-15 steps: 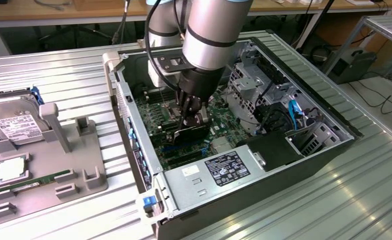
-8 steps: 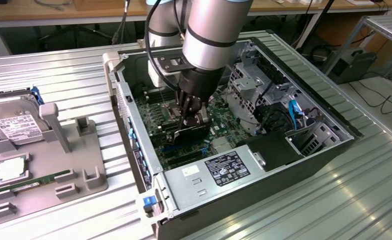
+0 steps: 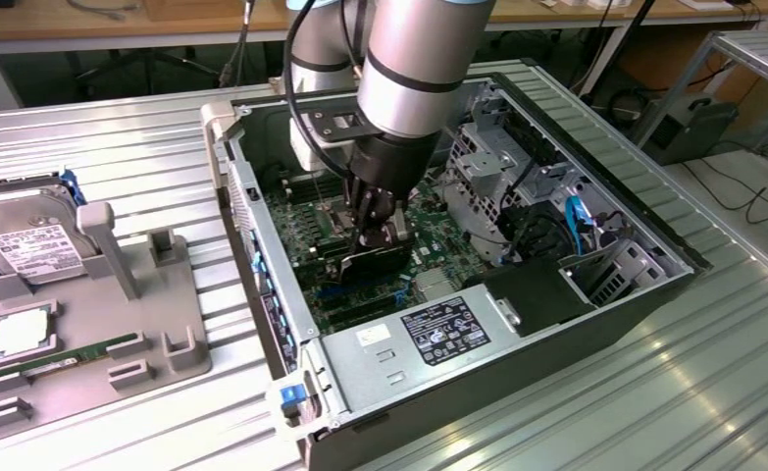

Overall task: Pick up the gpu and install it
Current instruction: 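Press down on the gpu until it lock into place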

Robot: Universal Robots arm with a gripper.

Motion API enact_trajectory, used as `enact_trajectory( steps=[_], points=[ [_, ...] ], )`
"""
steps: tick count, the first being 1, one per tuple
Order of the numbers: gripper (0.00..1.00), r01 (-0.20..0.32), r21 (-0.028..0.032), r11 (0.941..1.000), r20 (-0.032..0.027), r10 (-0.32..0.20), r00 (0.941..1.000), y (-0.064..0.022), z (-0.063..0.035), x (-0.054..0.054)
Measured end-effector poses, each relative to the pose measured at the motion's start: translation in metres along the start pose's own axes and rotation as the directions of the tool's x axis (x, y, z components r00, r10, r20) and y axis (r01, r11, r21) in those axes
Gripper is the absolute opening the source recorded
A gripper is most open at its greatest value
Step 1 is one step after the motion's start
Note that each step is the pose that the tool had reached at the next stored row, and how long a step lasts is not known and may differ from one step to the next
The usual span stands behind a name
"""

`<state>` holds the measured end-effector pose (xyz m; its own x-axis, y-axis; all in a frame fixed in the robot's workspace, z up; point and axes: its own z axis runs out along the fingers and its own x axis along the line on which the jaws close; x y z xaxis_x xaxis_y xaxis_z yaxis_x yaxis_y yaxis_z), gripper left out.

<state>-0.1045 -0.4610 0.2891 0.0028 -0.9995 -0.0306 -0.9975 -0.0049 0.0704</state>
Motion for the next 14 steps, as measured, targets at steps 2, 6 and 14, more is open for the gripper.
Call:
enact_trajectory(
  steps=[2,6,14],
  points=[
    [0.11,0.0,0.0104,0.9999,-0.0001,0.0,1.0,0.0041,0.002,-0.002],
    [0.11,0.001,0.0299,0.9996,-0.0004,-0.001,1.0,0.0074,0.0086,-0.006],
    [0.11,0.001,0.039,0.9992,-0.0052,-0.001,1.0,0.0134,0.0181,-0.007]
  ],
)
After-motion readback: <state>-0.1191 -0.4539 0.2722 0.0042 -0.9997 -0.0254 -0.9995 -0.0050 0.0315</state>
